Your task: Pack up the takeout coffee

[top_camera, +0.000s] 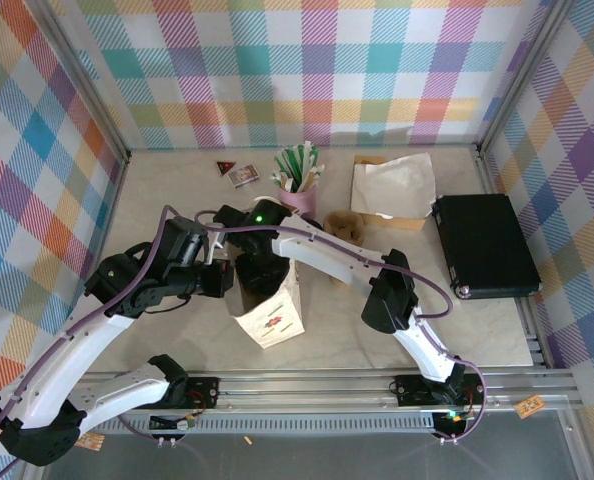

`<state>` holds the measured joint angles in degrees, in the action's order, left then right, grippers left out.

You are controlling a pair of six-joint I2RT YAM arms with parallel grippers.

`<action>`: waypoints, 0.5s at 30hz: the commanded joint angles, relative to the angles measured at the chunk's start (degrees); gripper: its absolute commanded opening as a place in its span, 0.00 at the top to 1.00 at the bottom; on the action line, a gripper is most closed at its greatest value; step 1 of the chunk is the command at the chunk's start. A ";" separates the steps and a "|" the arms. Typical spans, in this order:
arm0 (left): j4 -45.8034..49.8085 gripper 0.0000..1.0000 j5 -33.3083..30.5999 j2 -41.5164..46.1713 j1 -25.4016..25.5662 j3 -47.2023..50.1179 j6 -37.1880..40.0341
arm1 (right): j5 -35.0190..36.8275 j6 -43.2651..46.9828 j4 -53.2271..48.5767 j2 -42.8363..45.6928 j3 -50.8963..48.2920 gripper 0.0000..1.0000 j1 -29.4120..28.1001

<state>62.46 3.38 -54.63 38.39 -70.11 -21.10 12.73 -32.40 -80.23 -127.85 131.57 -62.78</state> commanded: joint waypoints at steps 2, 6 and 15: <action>-0.31 1.00 2.07 -1.14 0.78 0.60 1.04 | 4.25 -1.42 2.17 2.91 4.55 0.25 -1.08; 0.06 1.00 2.34 -1.36 1.54 0.54 1.80 | 3.79 -2.00 1.65 2.00 6.88 0.28 -0.42; 0.34 1.00 3.73 -2.36 1.85 0.06 3.43 | 1.94 -2.97 2.52 1.95 8.11 0.30 -0.06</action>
<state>62.02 4.78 -55.22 39.35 -70.13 -19.38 14.26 -34.11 -79.57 -127.85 137.03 -61.41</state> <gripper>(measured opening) 0.046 0.702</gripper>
